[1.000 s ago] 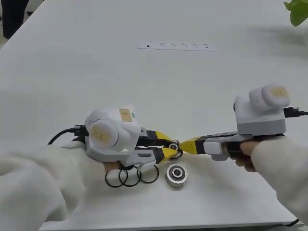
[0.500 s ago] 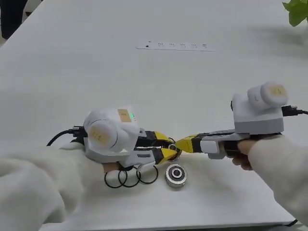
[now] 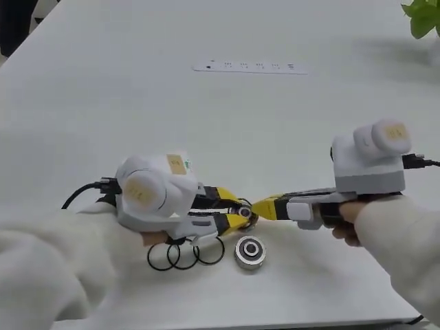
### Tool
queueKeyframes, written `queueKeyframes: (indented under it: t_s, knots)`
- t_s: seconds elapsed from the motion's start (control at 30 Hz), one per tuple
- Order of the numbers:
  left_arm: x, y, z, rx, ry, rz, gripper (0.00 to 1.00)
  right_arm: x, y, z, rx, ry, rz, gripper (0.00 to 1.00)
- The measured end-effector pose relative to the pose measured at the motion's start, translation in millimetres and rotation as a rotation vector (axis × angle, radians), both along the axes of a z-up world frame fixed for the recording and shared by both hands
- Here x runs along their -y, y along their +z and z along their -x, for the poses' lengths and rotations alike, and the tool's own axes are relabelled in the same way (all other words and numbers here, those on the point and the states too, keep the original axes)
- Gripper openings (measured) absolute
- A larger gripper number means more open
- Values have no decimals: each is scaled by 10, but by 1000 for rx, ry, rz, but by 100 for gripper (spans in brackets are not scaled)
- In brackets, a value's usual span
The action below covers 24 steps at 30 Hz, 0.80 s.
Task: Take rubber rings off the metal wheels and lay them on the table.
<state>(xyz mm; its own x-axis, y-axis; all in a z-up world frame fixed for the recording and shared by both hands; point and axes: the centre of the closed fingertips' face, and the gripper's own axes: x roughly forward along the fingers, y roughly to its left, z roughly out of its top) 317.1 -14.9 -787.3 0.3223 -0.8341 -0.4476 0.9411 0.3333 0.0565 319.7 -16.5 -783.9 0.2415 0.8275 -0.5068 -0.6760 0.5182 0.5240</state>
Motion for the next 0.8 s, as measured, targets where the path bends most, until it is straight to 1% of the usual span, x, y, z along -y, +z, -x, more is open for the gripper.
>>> queueKeyframes:
  t_s: [0.13, 0.17, 0.23, 0.3, 0.33, 0.4, 0.5, 0.6, 0.67, 0.7, 0.8]
  knots:
    - [-33, 20, 43, -19, -6, 6, 24, 2, 9, -2, -3, -3, -5, 0]
    - [-41, 32, 59, -16, -12, 4, 25, 3, 9, -3, -1, -4, -3, 0]
    - [-63, 63, 63, -7, -15, -1, 30, 5, 16, -5, -1, -5, -5, 0]
    - [-76, 112, 56, -10, -13, 10, 35, 9, 27, -12, 1, -8, -7, 0]
    - [-79, 156, 51, -16, -10, 26, 37, 12, 31, -15, 2, -10, -8, 0]
    - [-94, 203, 58, -25, -17, 37, 41, 21, 45, -25, 3, -14, -12, 0]
    - [-136, 287, 49, -11, -21, 35, 42, 38, 81, -49, 2, -28, -28, 0]
    - [-205, 422, 30, -3, -1, 51, 45, 42, 108, -67, 7, -36, -38, 0]
    - [-247, 528, 59, -24, 12, 80, 49, 40, 120, -73, 10, -37, -43, 0]
    - [-282, 585, 76, -11, 18, 86, 51, 36, 128, -74, 10, -37, -47, 0]
    - [-375, 689, 111, 19, 31, 77, 52, 16, 156, -71, 9, -36, -64, 0]
